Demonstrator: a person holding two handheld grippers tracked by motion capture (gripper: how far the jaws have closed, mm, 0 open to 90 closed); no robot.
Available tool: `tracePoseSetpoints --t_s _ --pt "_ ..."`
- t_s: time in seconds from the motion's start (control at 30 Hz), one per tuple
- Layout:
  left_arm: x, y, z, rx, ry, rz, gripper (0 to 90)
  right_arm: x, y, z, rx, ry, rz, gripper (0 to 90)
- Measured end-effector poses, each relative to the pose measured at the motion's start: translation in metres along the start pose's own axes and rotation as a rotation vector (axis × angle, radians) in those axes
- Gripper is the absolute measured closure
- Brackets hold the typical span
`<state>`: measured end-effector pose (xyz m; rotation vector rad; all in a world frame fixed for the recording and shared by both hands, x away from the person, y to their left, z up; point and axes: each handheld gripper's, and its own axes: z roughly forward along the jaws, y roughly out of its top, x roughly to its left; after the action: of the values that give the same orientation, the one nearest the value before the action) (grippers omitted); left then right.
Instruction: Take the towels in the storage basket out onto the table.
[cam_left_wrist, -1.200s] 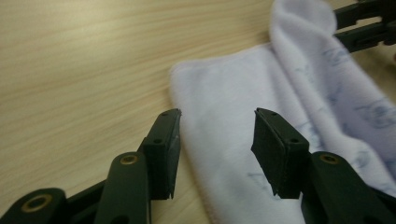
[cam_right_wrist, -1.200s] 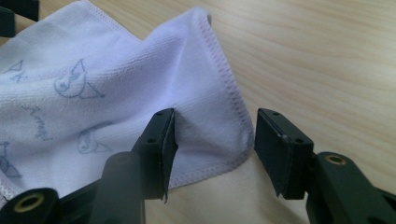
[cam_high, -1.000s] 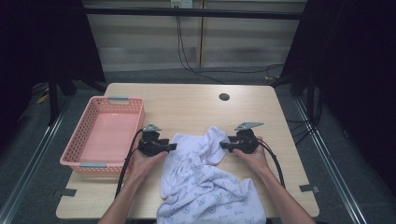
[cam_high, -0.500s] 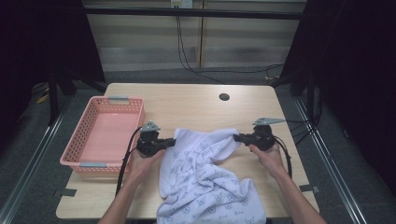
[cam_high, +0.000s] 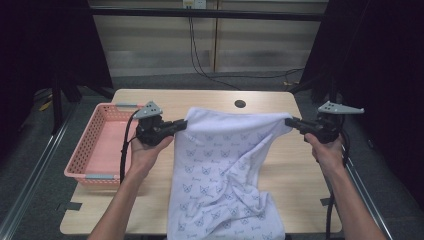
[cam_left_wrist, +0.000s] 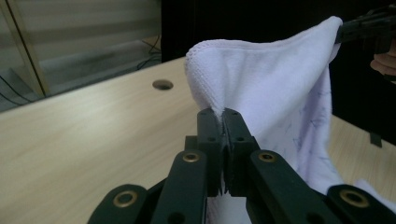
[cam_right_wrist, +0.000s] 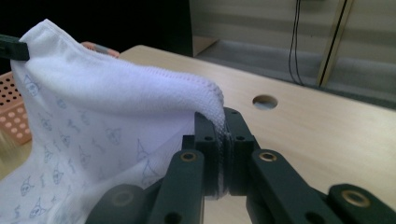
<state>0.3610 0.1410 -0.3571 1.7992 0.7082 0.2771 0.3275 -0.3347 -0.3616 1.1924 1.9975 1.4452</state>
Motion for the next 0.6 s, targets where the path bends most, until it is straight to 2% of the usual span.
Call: tracePoseSetpoints --t_s 0.17,0.3,0.43,0.47,0.6 --pt "-0.003 0.030 -0.004 -0.041 0.018 0.044 87.6 -0.002 0.033 -0.015 -0.049 -0.028 -0.036 86.6" --pt "0.007 0.050 0.000 -0.043 0.061 0.059 87.6 -0.005 0.065 -0.015 -0.077 -0.044 -0.059 86.6" --pt "0.023 0.068 0.001 -0.057 0.107 0.053 87.6 -0.007 0.094 -0.003 -0.083 -0.059 -0.085 86.5" --pt "0.029 0.072 0.001 -0.054 0.132 0.051 87.6 -0.008 0.101 0.002 -0.087 -0.057 -0.085 86.5" --pt "0.052 0.077 0.003 -0.060 0.193 0.009 87.5 -0.006 0.120 0.029 -0.072 -0.057 -0.088 86.4"
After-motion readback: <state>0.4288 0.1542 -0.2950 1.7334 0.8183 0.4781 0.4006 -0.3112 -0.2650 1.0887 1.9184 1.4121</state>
